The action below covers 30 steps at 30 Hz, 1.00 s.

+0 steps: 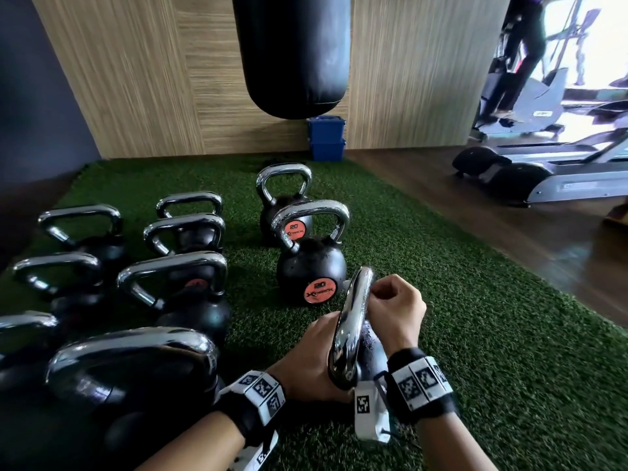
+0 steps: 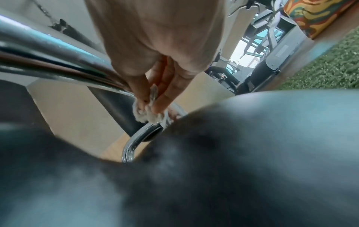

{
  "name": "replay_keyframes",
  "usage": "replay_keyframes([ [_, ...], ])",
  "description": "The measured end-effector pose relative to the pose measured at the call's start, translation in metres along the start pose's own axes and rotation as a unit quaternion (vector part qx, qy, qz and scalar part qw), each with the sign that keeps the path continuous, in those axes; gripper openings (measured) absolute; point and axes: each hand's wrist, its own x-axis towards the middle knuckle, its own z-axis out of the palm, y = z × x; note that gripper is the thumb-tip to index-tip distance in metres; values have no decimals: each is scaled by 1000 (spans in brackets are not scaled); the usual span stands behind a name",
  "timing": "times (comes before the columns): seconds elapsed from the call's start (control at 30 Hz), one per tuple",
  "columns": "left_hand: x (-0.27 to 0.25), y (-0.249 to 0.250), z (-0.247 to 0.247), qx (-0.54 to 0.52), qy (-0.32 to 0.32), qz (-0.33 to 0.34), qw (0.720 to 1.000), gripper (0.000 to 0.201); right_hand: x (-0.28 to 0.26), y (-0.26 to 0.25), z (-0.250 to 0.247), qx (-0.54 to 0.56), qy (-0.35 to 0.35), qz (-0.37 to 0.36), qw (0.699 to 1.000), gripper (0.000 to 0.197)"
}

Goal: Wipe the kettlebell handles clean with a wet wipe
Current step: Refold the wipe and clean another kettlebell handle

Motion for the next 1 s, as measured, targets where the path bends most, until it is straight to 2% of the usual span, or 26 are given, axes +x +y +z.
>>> replay_keyframes([
  [0.13, -2, 4, -1, -5, -3, 10, 1000, 108, 5, -4, 0, -34, -18, 58, 998, 16],
  [0.37, -2, 9, -3, 24, -21, -19, 999, 117, 7, -4, 1, -117, -84, 84, 986, 16],
  [0.47, -6, 13, -10, 63, -61, -36, 996, 122, 8, -9, -1, -135, -123, 80, 980, 15],
  [0.53, -9, 19, -17, 29, -88, -34, 995, 115, 7, -11, -10, -127, -161, 83, 975, 10],
  [0.57, -10, 24, -20, -13, -84, -32, 996, 110, 8, -11, -17, -117, -171, 77, 975, 18],
  [0.63, -10, 38, -25, -49, -33, -23, 998, 108, 13, -14, -33, -105, -178, 29, 978, 35],
  [0.7, -6, 51, -25, -19, 47, -17, 999, 108, 22, -23, -47, -130, -185, -64, 972, 47],
  [0.77, -1, 61, -23, 16, 106, -22, 994, 99, 33, -37, -52, -160, -213, -150, 952, 65],
  [0.83, 3, 69, -21, 32, 136, -34, 990, 83, 42, -53, -51, -208, -271, -214, 915, 72],
  [0.93, 4, 78, -26, 19, 121, -43, 992, 70, 48, -68, -47, -328, -342, -273, 837, 50],
  [1.0, 4, 80, -32, 21, 93, -55, 994, 75, 47, -70, -47, -353, -349, -279, 822, 28],
])
